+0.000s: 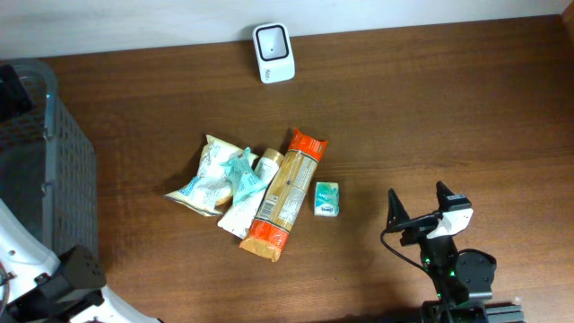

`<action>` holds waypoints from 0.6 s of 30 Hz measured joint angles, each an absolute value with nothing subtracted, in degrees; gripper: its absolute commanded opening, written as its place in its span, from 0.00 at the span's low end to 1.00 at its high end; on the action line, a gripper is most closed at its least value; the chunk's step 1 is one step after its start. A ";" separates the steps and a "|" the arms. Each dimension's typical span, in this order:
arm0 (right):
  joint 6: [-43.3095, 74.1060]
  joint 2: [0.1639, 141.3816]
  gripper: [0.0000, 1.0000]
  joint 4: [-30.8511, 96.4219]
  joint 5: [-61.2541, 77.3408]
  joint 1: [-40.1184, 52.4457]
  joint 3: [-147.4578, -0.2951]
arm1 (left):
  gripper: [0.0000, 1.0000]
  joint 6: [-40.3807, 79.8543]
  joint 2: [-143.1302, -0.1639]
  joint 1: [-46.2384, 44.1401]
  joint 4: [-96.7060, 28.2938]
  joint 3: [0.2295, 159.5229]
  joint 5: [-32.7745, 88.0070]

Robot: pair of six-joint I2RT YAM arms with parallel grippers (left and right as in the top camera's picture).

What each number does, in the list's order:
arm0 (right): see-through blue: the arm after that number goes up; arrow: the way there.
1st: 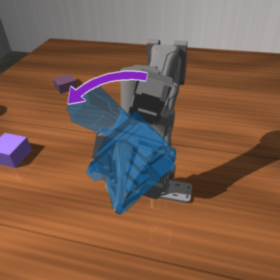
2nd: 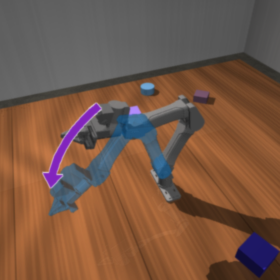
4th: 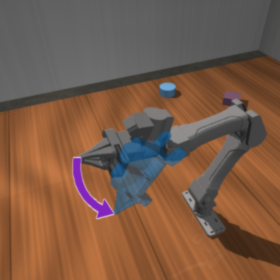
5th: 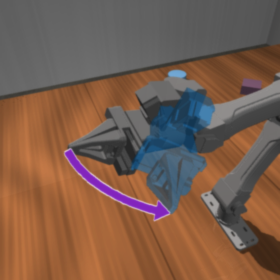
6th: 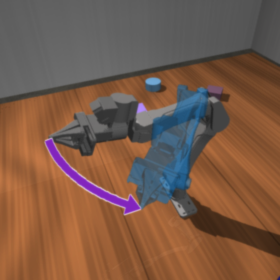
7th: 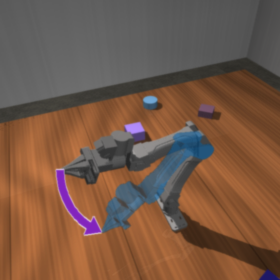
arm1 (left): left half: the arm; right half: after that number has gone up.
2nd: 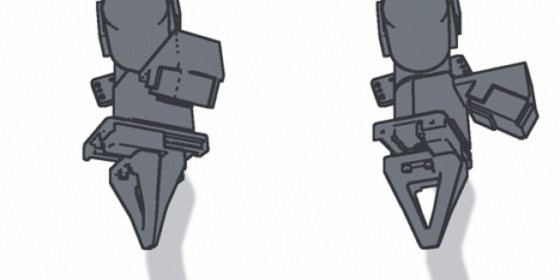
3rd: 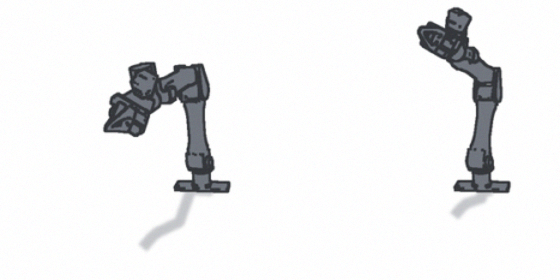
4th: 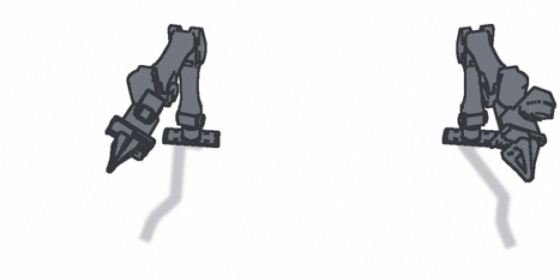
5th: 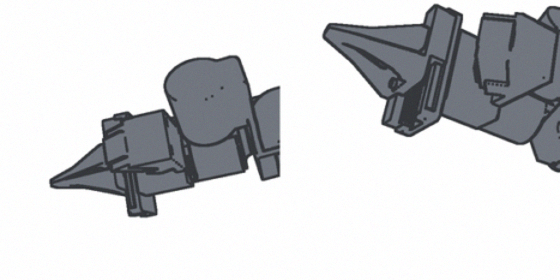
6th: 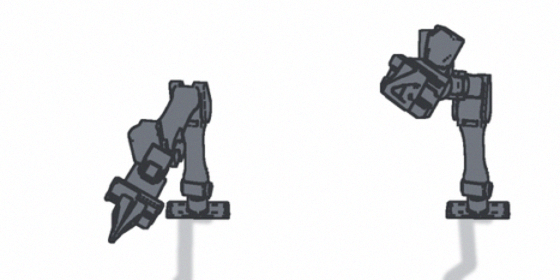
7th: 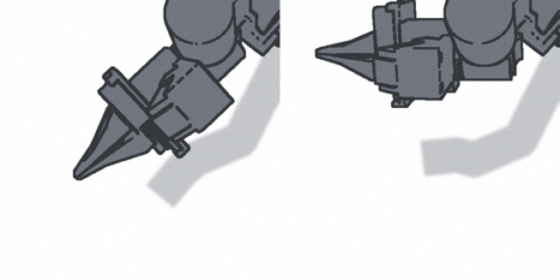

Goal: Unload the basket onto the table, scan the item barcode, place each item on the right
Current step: 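Reach the right gripper down and grasp the green tissue pack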

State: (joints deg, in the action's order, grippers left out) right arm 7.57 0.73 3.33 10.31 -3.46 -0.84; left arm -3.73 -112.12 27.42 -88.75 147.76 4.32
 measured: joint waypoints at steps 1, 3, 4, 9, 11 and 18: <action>7.57 0.73 0.99 3.36 10.94 -3.46 -0.84 | 0.99 -3.73 -112.12 27.42 -88.75 147.76 4.32; 7.53 0.73 0.99 3.29 15.27 -3.46 -0.95 | 0.99 -3.73 -112.12 27.42 -88.75 147.76 4.32; 7.53 1.52 0.99 3.38 16.91 -3.46 -1.69 | 0.99 -3.73 -112.12 27.42 -88.77 147.76 4.32; 7.51 17.72 0.99 3.27 22.02 -3.46 -14.17 | 0.99 -3.73 -112.12 27.42 -88.95 147.76 4.49; 7.57 26.79 0.99 4.54 24.99 -3.46 -21.41 | 0.99 -3.75 -112.14 27.42 -88.88 147.76 4.45; 7.53 60.51 0.98 36.45 31.64 -3.62 -57.58 | 0.99 -3.92 -112.14 27.42 -88.99 147.76 4.49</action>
State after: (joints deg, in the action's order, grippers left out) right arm 7.53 60.51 36.45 31.64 -3.62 -57.58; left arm -3.92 -112.14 27.42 -88.99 147.76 4.49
